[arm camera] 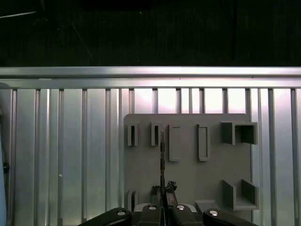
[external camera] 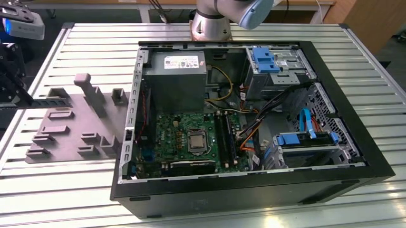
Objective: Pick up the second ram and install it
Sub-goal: 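Pick up the second ram and move it above second insertion slot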
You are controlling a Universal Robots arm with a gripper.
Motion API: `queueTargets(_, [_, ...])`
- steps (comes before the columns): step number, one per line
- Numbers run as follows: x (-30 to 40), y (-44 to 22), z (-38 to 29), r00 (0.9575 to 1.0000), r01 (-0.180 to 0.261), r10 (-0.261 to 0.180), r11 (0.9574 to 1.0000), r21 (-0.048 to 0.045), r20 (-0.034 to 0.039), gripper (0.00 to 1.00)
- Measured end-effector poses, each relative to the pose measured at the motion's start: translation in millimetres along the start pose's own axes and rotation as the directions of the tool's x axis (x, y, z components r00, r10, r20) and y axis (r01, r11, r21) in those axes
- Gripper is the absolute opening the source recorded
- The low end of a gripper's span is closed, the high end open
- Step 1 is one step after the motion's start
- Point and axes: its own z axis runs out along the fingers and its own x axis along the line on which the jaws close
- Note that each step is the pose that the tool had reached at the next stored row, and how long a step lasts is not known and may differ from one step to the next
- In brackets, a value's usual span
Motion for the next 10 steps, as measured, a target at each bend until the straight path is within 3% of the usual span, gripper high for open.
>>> queueTargets(10, [-0.2,0.3,-12.4,1.0000,0.000,0.000,1.0000,-0.0001,-0.0001,0.14])
